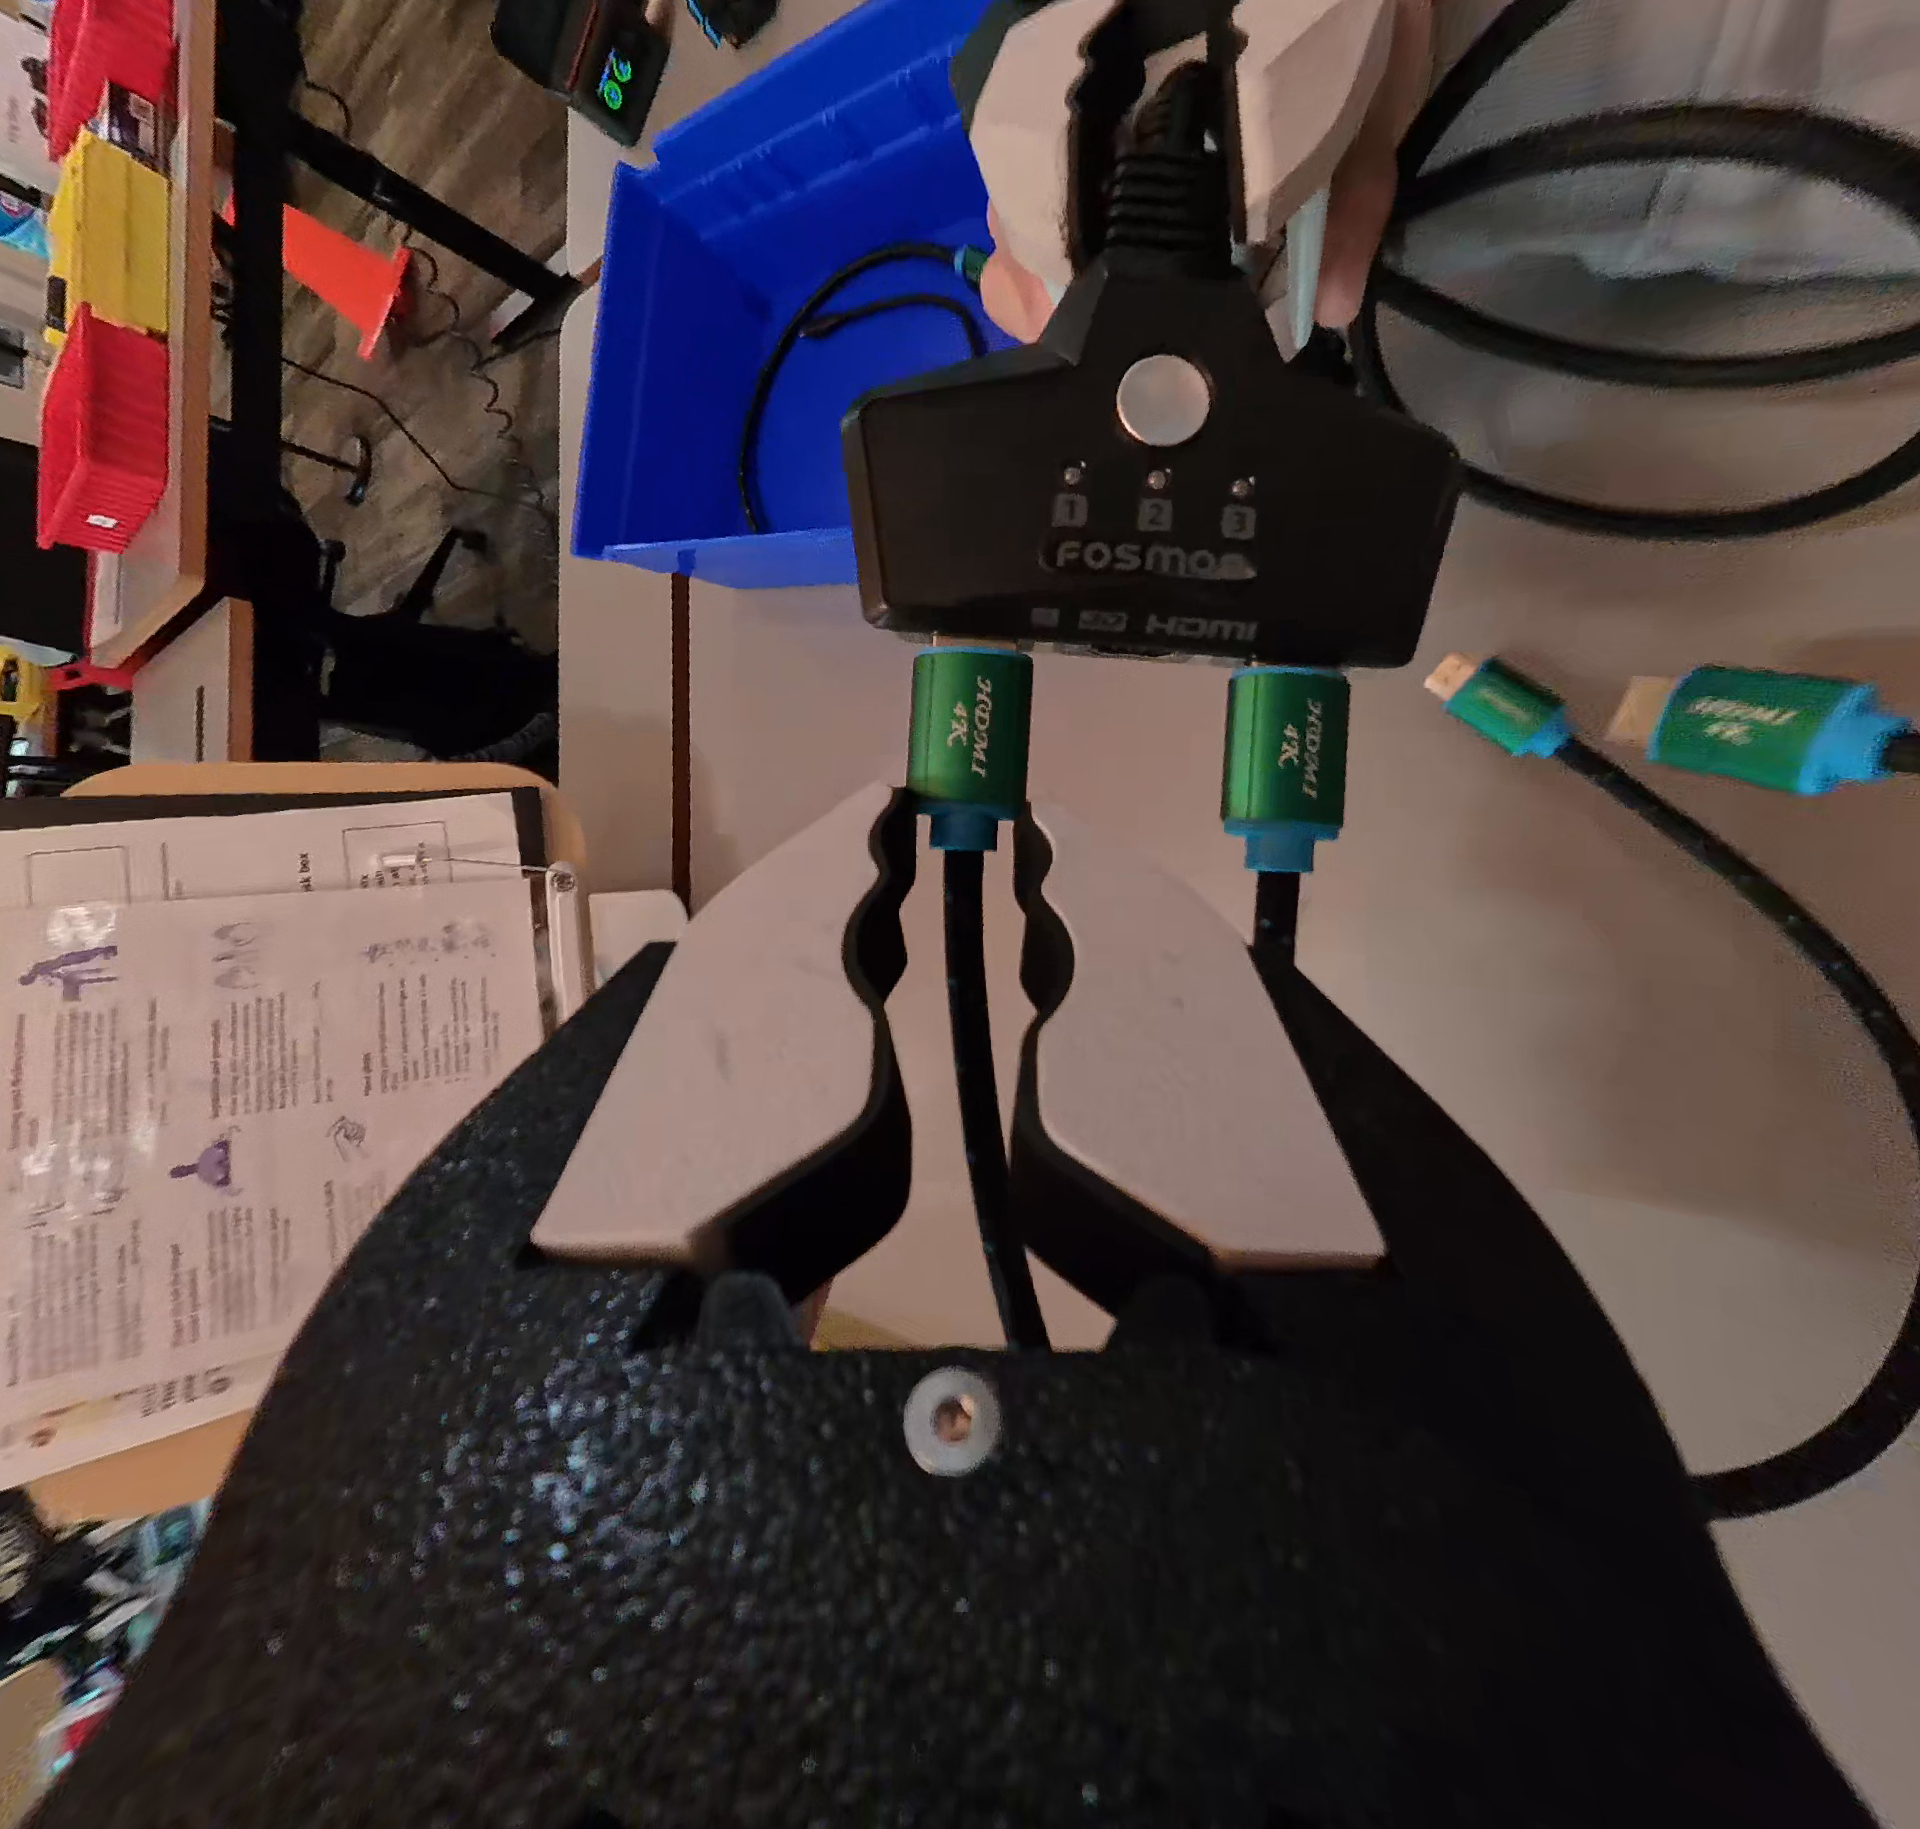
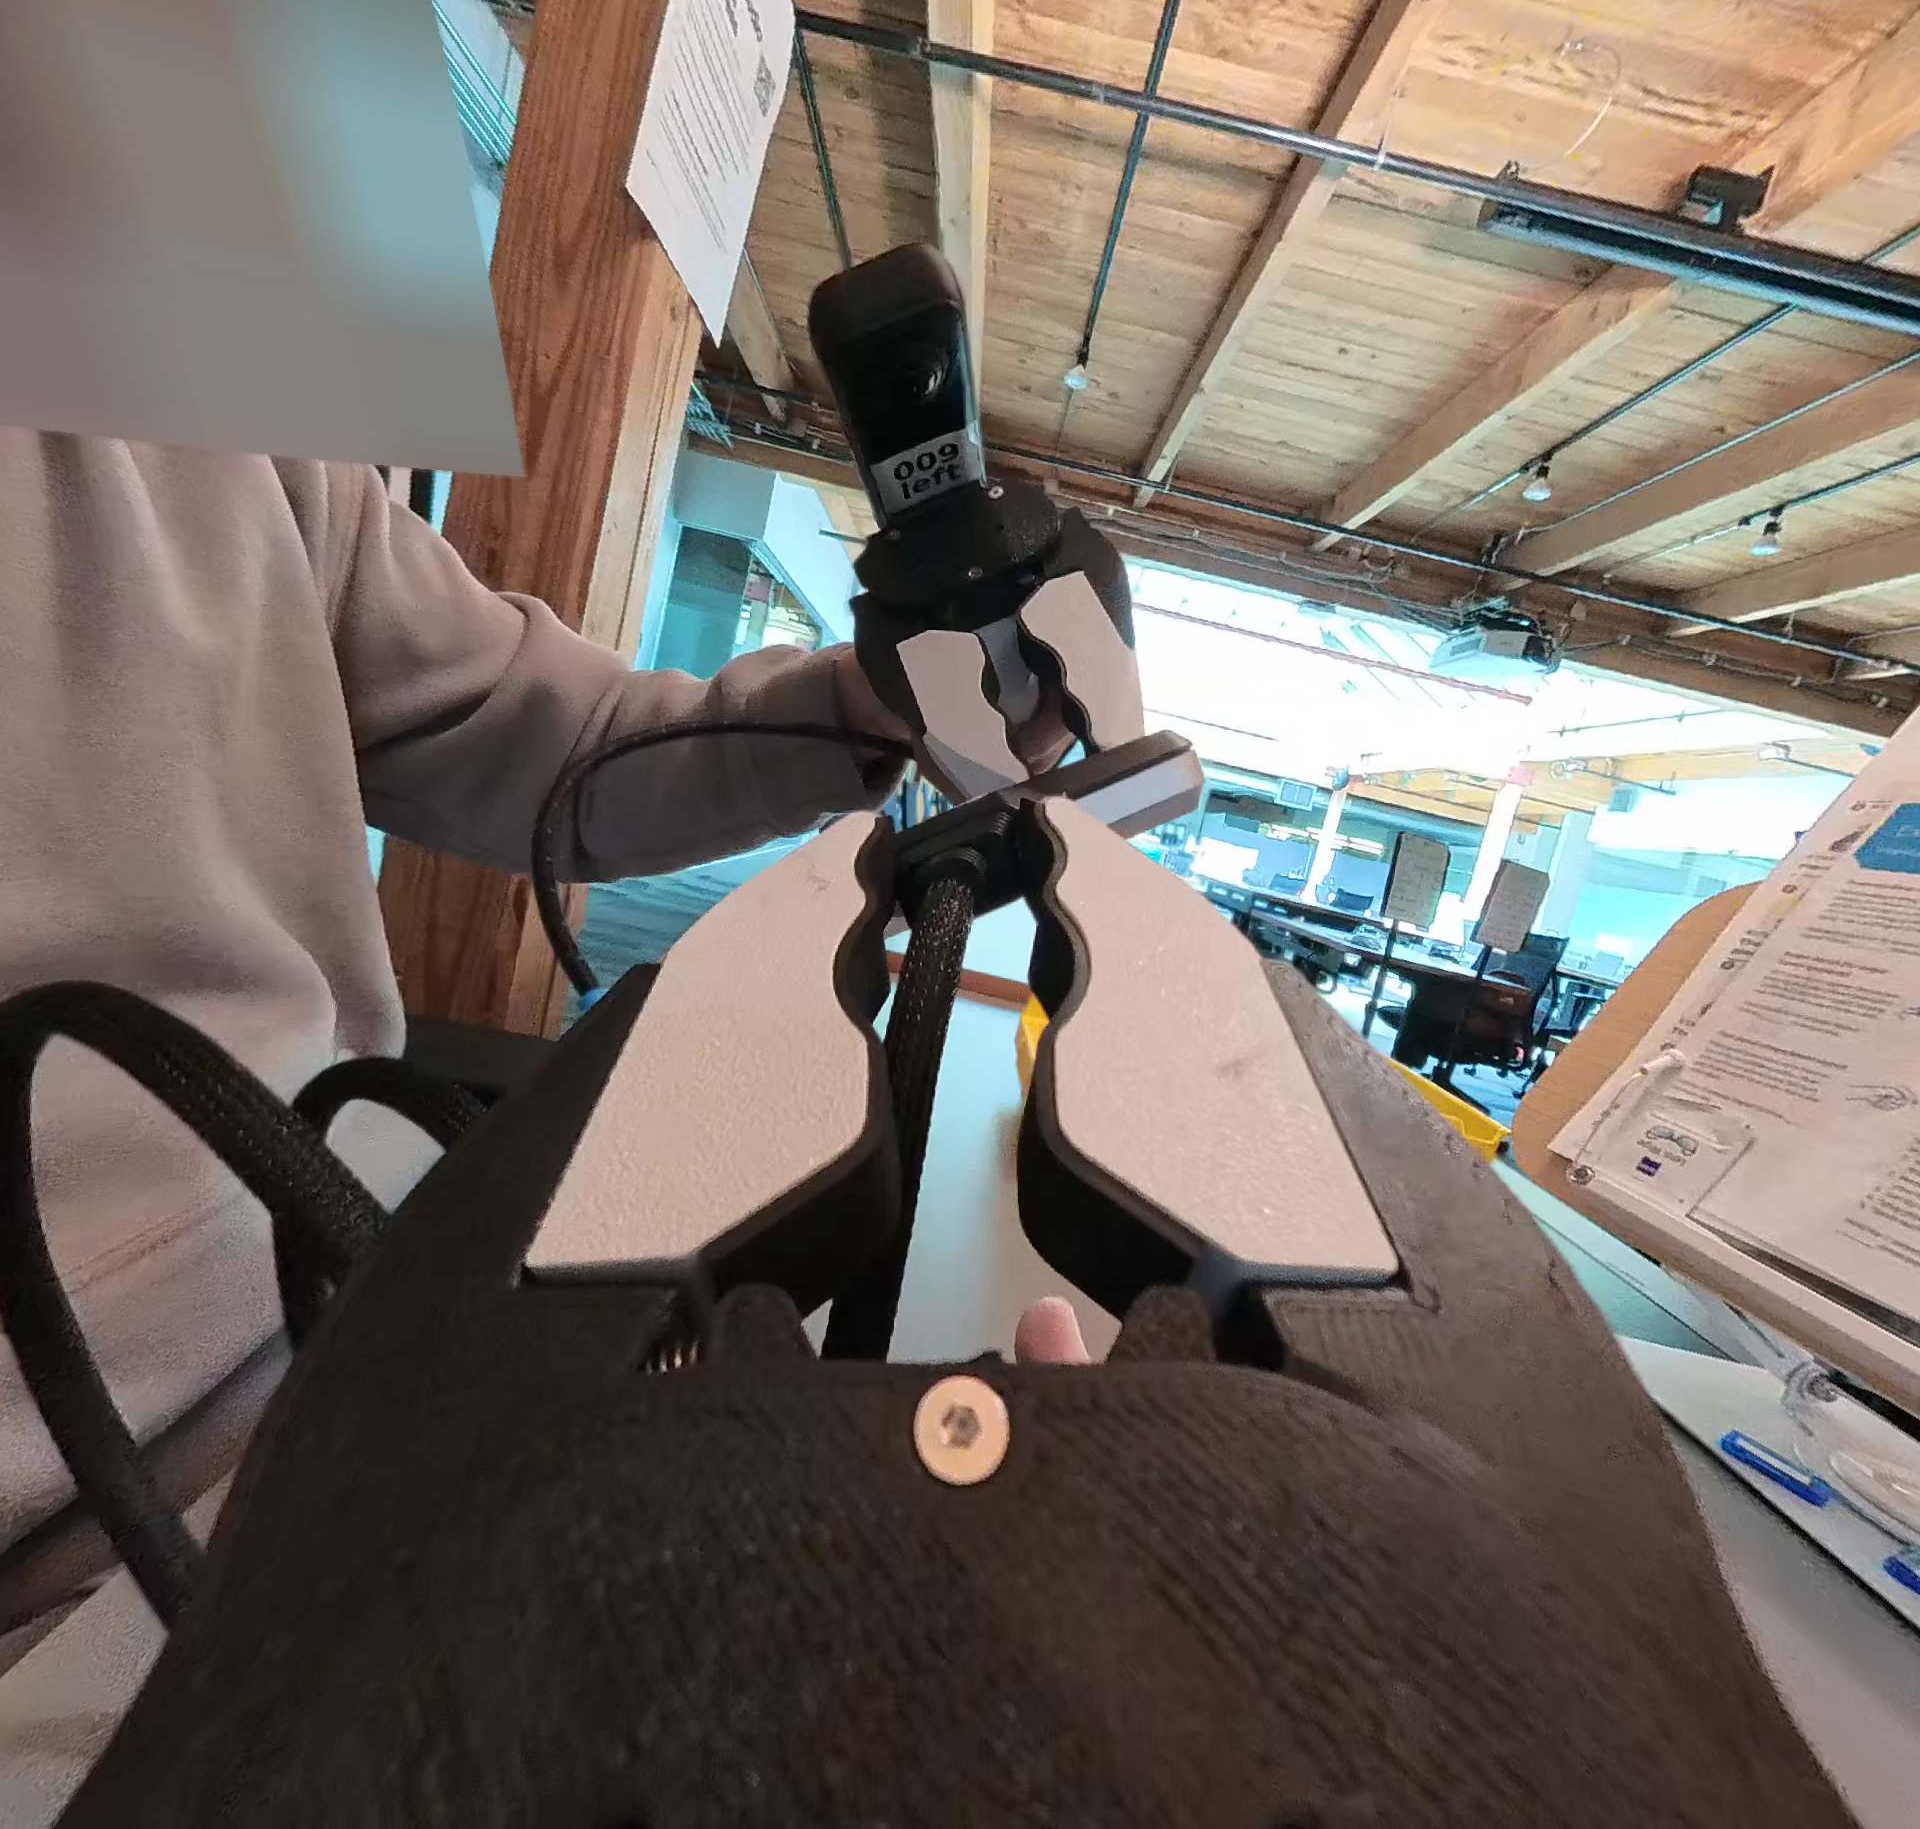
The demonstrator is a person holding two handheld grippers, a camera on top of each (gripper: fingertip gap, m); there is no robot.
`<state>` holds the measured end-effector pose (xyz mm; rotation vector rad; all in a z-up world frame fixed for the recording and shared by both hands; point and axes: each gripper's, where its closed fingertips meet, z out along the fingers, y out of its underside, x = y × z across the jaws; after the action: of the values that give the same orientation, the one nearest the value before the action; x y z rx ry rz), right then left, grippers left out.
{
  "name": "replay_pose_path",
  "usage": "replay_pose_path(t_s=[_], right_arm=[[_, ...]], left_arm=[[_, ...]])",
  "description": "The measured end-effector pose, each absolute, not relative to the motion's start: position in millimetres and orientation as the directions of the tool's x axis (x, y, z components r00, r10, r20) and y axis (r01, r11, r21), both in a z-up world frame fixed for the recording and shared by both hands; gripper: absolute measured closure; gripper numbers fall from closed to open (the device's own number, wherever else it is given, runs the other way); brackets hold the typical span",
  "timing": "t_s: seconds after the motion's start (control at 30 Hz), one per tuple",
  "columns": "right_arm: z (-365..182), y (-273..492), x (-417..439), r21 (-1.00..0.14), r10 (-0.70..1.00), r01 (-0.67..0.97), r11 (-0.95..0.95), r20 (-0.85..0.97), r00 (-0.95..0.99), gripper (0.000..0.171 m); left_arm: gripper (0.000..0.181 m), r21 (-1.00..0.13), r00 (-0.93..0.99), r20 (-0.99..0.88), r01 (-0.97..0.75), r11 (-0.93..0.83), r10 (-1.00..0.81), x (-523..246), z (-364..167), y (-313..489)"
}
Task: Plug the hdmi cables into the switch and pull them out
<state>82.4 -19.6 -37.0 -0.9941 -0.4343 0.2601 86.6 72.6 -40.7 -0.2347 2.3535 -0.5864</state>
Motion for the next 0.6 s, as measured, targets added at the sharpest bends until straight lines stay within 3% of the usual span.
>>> replay_pose_path(t_s=[0.03, 0.1, 0.27, 0.37, 0.5, 0.6], right_arm=[[-38.1, -18.7, 82.5, -0.853, 0.404, -0.013, 0.522, 0.234, 0.884, 0.147], [-40.2, -17.4, 81.7, -0.855, 0.414, -0.019, 0.519, 0.231, 0.880, 0.147], [-39.6, -20.2, 80.8, -0.848, 0.399, 0.027, 0.530, 0.277, 0.874, 0.148], [-29.8, -21.7, 84.2, -0.836, 0.318, 0.102, 0.539, 0.314, 0.894, 0.148], [-10.1, -42.9, 106.5, -0.805, 0.099, 0.230, 0.546, 0.335, 0.937, 0.148], [10.2, -68.4, 133.5, -0.780, -0.164, 0.364, 0.510, 0.328, 0.930, 0.149]], left_arm=[[0.163, -0.447, -0.743, -0.596, -0.009, 0.895, -0.305, 86.7, -42.8, 74.0], [0.163, -0.432, -0.754, -0.597, 0.015, 0.902, -0.273, 85.8, -46.0, 75.0], [0.162, -0.572, -0.796, -0.536, 0.096, 0.815, -0.282, 80.4, -41.1, 69.8], [0.146, -0.685, -0.731, -0.538, 0.088, 0.724, -0.420, 86.9, -10.6, 78.9], [0.131, -0.891, -0.604, -0.430, 0.167, 0.421, -0.671, 76.3, 62.2, 117.0], [0.131, -0.923, -0.451, -0.383, 0.229, 0.310, -0.806, 63.9, 79.1, 171.4]])
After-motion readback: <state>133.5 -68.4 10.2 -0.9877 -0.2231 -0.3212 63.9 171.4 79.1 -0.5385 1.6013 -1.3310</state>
